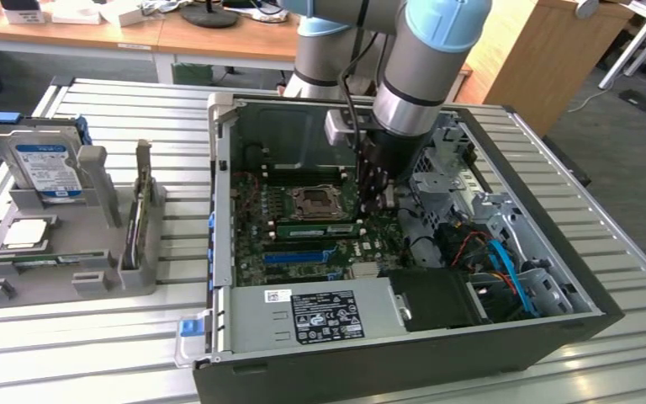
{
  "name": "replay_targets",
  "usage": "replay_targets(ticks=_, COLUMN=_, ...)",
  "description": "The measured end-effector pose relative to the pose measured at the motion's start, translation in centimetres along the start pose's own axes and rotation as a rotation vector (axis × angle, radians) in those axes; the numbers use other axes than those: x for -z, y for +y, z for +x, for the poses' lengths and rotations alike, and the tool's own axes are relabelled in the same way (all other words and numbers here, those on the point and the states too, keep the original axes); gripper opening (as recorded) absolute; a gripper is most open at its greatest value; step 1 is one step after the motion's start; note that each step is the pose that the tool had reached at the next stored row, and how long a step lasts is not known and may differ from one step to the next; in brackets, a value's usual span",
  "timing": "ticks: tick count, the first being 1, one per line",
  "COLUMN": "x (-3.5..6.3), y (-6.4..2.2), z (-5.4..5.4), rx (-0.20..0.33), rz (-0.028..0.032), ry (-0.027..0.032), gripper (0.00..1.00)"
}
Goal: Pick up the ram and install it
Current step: 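Press down the ram until it locks into place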
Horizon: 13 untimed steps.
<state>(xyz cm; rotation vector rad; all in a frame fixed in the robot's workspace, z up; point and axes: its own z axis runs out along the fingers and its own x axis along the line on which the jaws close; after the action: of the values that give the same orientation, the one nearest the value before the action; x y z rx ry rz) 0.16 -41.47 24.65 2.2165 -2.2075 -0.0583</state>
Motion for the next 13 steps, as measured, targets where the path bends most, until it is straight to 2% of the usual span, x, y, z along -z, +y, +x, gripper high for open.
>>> replay_targets(ticks=13, x=-0.35, y=-0.01, z=0.0, rx=0.0, rz=0.0, ry=-0.0002, gripper=0.11)
